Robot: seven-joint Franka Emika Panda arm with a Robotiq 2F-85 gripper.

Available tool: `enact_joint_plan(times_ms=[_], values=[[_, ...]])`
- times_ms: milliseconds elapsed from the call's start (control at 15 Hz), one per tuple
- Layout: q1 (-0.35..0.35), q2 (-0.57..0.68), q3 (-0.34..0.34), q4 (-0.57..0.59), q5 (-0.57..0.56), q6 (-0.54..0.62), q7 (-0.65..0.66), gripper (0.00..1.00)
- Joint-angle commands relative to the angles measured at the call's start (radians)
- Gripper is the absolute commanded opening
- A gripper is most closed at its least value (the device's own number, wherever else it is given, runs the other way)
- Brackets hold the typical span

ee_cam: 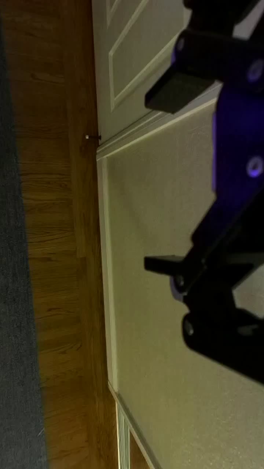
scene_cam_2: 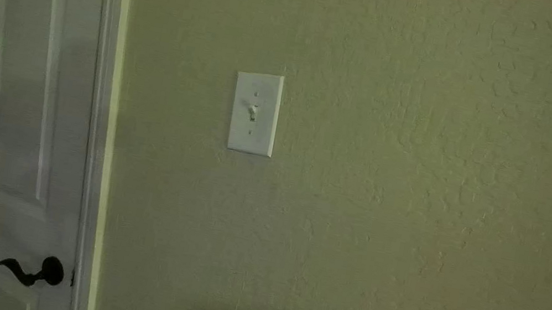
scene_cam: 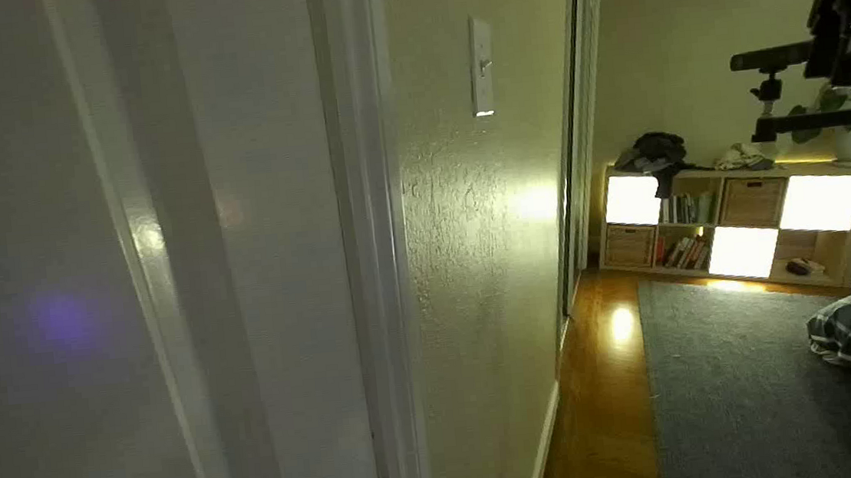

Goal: Turn off the light

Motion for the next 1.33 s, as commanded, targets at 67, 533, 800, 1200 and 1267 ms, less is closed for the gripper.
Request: enact_joint_plan(times_ms=[67, 533, 800, 1200, 1267], values=[[0.013, 0.0, -0.011, 0.003, -0.007, -0.004, 0.006, 1.0], [0.015, 0.005, -0.011, 0.004, -0.007, 0.004, 0.002, 1.0], [0.017, 0.046, -0.01, 0.03, -0.015, 0.053, -0.005, 1.0], [0.022, 0.175, -0.017, 0.12, -0.008, 0.194, -0.039, 1.0], [0.022, 0.211, -0.018, 0.149, -0.006, 0.214, -0.047, 1.0]])
